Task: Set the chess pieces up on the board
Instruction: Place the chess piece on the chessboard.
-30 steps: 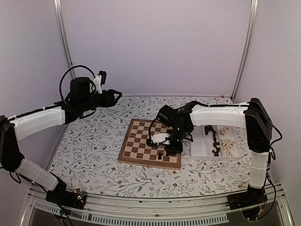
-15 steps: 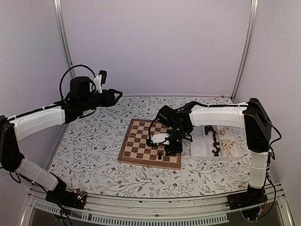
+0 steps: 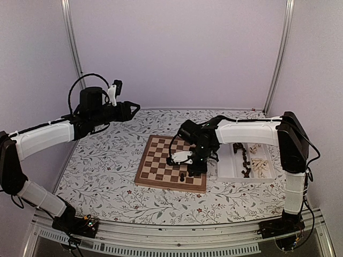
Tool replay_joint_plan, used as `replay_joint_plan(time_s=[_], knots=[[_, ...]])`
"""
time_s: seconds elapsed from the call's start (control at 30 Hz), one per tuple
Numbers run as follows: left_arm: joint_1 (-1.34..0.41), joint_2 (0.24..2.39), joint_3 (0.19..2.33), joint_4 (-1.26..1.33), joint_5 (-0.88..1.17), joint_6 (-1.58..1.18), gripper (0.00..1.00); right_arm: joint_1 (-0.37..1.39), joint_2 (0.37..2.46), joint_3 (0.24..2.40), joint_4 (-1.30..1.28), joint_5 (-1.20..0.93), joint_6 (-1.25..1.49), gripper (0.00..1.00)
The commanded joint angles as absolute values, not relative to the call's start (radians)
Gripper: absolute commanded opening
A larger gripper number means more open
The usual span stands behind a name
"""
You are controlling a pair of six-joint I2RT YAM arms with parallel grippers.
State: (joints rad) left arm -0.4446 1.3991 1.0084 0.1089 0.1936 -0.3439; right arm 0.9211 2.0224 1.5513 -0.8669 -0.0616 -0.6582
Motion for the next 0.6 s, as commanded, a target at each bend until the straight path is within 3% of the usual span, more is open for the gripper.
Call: replay_joint_plan(time_s=[0.0, 0.17, 0.33, 0.57], knots=[[-0.443, 1.406, 1.039, 0.103, 0.208, -0.342, 0.60, 0.924, 2.042, 1.559, -0.854, -0.049, -0.647, 0.21], [-0.443, 1.409, 1.040, 0.103, 0.210, -0.341, 0.60, 0.924, 2.020, 1.562, -0.857, -0.051, -0.637, 0.25], [-0.442, 1.417, 1.048, 0.094, 0.212, -0.337, 0.60, 0.909, 1.914, 1.552, -0.888, -0.113, -0.630, 0.40], [-0.442, 1.431, 1.059, 0.079, 0.208, -0.325, 0.60, 0.694, 1.730, 1.476, -0.856, -0.207, -0.597, 0.43]])
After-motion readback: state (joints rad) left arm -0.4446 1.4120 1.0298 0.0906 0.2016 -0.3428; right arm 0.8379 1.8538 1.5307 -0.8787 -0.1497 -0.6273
